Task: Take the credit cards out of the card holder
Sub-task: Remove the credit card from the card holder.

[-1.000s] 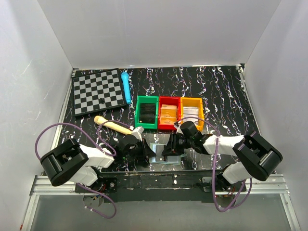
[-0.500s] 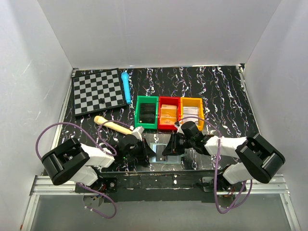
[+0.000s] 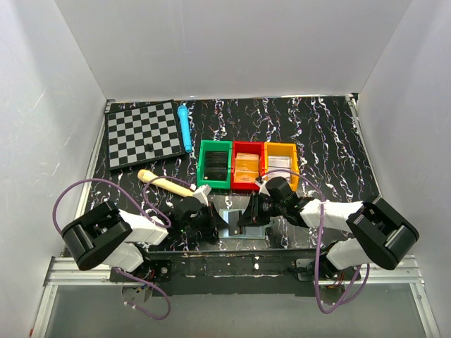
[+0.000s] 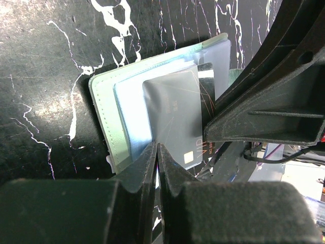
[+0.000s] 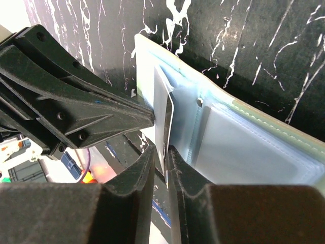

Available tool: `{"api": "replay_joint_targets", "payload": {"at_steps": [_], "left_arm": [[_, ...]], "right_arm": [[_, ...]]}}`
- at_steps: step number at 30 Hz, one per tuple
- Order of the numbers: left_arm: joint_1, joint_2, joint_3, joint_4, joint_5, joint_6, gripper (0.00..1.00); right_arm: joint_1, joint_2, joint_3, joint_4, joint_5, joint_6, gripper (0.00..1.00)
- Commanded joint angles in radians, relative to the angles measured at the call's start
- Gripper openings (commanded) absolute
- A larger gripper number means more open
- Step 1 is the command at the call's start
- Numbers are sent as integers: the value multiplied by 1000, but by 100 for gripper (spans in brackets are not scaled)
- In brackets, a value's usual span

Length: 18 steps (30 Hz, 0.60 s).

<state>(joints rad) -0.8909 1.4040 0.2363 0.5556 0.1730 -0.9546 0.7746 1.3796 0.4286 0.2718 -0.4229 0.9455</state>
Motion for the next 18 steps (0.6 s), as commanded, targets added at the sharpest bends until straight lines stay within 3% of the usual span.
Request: {"api": "replay_joint_targets", "payload": {"at_steps": [1,18], "left_arm": [[9,32,-3,-79,-33,17,4],[17,43,-9,-63,-21,14,4]], "right_arm": [[5,9,7,107,-45,16,20],[6,42,29,141,-108,21,25]]}}
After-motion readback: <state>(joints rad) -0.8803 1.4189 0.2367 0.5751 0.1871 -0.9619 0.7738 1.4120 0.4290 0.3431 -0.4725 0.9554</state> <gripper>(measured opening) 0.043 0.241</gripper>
